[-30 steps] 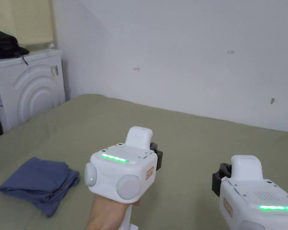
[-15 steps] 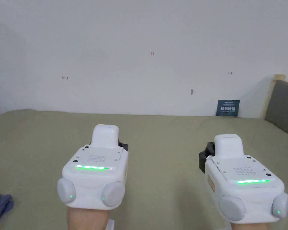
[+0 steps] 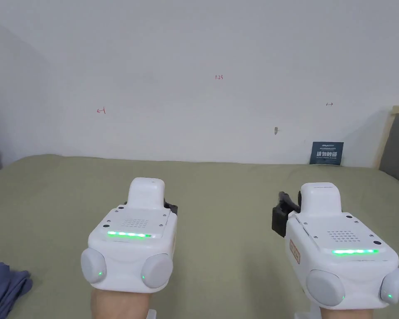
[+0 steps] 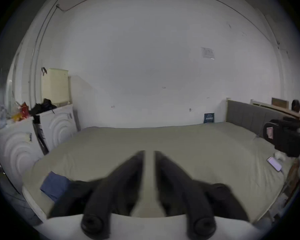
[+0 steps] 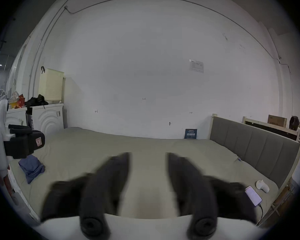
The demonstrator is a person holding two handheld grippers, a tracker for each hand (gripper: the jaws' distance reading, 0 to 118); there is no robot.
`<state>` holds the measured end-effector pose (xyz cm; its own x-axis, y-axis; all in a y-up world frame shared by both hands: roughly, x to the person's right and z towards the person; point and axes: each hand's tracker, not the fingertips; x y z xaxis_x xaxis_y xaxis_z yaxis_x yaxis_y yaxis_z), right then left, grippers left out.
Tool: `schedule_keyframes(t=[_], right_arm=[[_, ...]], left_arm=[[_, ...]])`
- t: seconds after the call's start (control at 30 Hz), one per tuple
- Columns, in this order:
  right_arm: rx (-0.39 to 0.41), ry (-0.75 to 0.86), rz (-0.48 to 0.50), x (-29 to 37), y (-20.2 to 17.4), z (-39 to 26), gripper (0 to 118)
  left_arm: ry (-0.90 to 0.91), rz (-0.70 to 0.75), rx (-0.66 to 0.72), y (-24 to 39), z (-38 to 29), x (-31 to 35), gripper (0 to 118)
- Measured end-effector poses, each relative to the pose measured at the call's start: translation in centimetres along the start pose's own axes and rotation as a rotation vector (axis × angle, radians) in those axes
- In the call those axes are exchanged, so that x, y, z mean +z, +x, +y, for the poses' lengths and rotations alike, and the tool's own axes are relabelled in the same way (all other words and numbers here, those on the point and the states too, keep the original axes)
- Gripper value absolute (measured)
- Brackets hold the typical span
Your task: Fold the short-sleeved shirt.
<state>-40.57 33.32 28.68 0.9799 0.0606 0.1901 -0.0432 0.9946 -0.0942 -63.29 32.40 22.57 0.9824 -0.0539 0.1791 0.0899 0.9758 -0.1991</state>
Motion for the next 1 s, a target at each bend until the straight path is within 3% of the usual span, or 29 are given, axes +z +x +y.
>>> schedule_keyframes(t=[0.03, 0.07, 0.13, 1.0], right_arm=[[-0.004, 0.001, -0.002, -0.1, 0.0, 0.0, 114], [-0.008, 0.001, -0.01, -0.4, 0.0, 0.0, 116], [-0.032, 0.062, 0.01, -0.2, 0.3, 0.8, 118], [0.024, 0.033, 0.017, 0.0, 0.1, -0.1, 118]], left_arm=[[0.005, 0.049, -0.026, 0.2, -0.1, -0.1, 107], [-0.001, 0.081, -0.049, 0.4, -0.1, -0.3, 116], [-0.032, 0.025, -0.037, 0.1, -0.3, -0.4, 118], [0.042, 0.031, 0.003, -0.1, 0.6, 0.8, 118]])
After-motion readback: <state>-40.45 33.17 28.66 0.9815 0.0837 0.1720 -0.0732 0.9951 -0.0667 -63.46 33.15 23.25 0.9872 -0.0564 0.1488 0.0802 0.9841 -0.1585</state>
